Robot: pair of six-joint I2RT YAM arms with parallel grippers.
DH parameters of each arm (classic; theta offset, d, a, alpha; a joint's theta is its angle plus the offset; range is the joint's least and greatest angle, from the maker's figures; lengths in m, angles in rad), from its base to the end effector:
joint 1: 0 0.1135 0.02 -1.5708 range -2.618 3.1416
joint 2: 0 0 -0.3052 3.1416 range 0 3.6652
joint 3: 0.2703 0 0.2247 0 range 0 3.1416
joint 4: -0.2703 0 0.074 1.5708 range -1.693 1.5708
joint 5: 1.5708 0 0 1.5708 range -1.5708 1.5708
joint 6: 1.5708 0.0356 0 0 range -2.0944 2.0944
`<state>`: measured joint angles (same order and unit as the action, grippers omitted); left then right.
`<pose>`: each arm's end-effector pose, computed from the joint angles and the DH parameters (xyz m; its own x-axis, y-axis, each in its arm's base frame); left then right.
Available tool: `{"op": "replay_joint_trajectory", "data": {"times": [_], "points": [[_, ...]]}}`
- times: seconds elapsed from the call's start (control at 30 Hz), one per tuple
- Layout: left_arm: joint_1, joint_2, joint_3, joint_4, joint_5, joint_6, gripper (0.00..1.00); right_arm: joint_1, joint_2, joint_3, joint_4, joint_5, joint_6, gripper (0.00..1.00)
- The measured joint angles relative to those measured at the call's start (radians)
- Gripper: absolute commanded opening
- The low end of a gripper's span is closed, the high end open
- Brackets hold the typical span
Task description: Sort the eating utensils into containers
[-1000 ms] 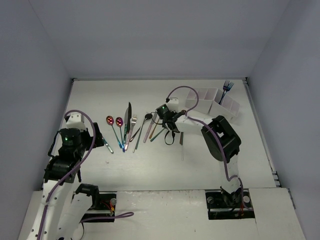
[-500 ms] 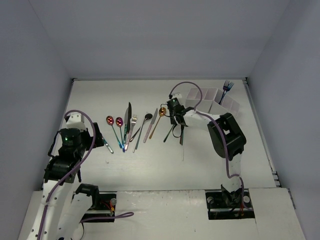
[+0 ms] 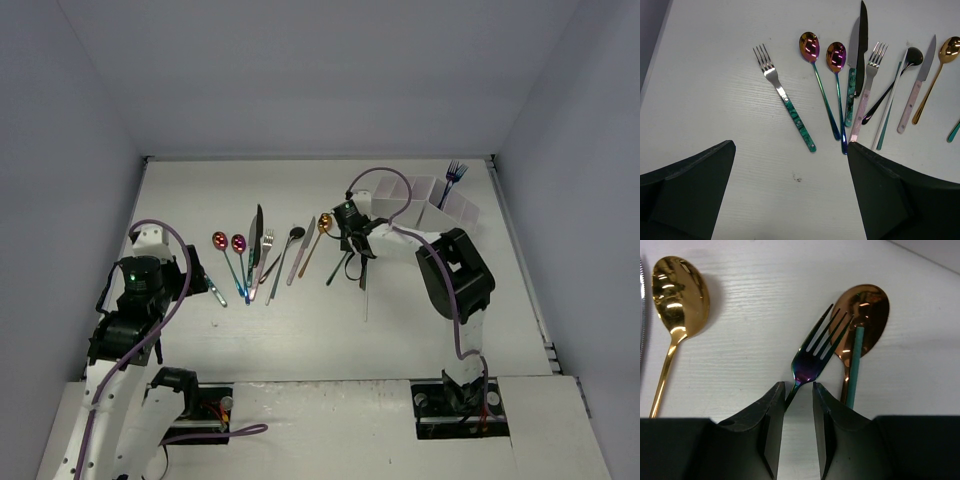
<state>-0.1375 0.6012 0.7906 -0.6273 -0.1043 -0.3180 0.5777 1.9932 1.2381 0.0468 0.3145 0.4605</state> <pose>0.0686 -0.0058 0.3394 -0.4124 -0.2569 -0.8740 -0.0905 0.9662 -0.2412 0.3627 0.2233 0.2170 -0.6315 0.0928 -0.7698 -0.0467 0.9865 0.1572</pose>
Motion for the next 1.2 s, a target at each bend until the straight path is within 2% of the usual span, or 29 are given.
{"op": "replay_joint_trajectory", "data": {"times": [0.13,0.33,0.4,0.63,0.93,1.07,1.2], "points": [[0.000,0.001,0.000,0.000,0.000,0.000,0.93,0.004,-0.002,-0.004,-0.012,0.038,0.061,0.23],[0.000,0.001,0.000,0.000,0.000,0.000,0.93,0.007,-0.002,0.001,-0.035,0.044,0.119,0.04],[0.000,0.001,0.000,-0.001,0.000,0.000,0.93,0.011,-0.002,0.005,-0.046,0.043,0.129,0.00],[0.000,0.001,0.000,-0.001,0.000,0.000,0.93,0.013,0.009,0.035,-0.080,0.016,0.136,0.00],[0.000,0.000,0.000,-0.002,0.000,0.000,0.93,0.013,0.029,0.113,-0.101,-0.078,0.041,0.00],[0.000,0.000,0.000,-0.002,0.000,0.000,0.93,0.013,-0.019,0.113,-0.102,-0.092,-0.011,0.00],[0.000,-0.001,0.000,-0.002,0.000,0.000,0.93,0.005,-0.140,0.113,-0.085,-0.091,-0.062,0.00]]}}
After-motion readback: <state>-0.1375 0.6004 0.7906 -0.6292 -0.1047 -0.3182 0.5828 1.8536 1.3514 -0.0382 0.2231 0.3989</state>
